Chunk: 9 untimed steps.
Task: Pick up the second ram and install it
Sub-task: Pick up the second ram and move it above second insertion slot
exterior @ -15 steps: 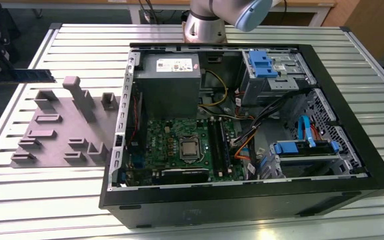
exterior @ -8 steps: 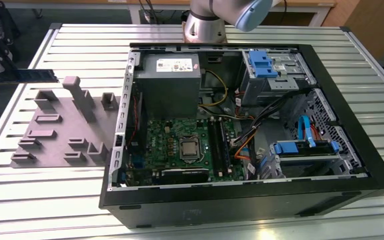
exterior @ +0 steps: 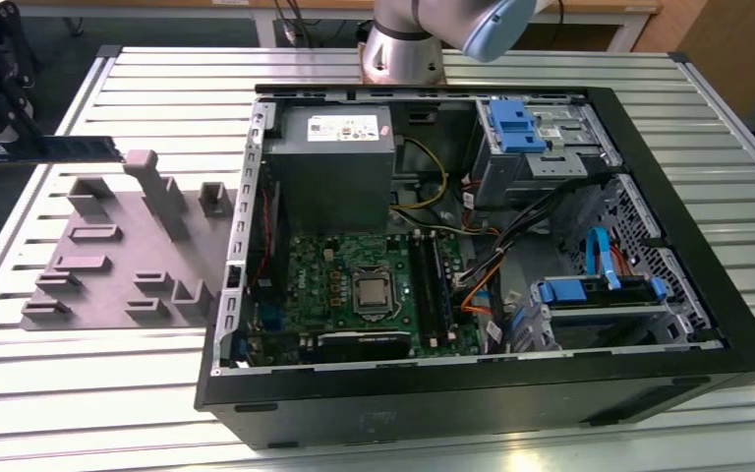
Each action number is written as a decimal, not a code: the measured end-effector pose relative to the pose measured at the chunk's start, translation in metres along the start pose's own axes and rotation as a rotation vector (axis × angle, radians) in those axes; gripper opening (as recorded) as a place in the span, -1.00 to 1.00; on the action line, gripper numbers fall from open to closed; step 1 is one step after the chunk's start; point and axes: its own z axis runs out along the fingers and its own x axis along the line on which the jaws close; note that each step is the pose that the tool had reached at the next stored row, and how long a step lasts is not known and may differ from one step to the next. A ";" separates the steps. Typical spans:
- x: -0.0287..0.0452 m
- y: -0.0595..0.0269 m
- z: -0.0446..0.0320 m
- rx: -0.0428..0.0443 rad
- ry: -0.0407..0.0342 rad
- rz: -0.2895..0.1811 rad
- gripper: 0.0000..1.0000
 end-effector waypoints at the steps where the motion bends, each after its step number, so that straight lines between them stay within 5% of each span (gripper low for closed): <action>1: 0.0000 -0.0008 0.0000 0.0000 -0.0001 0.000 -0.73; 9: -0.0002 -0.0067 0.0001 0.0000 0.0000 0.000 -0.73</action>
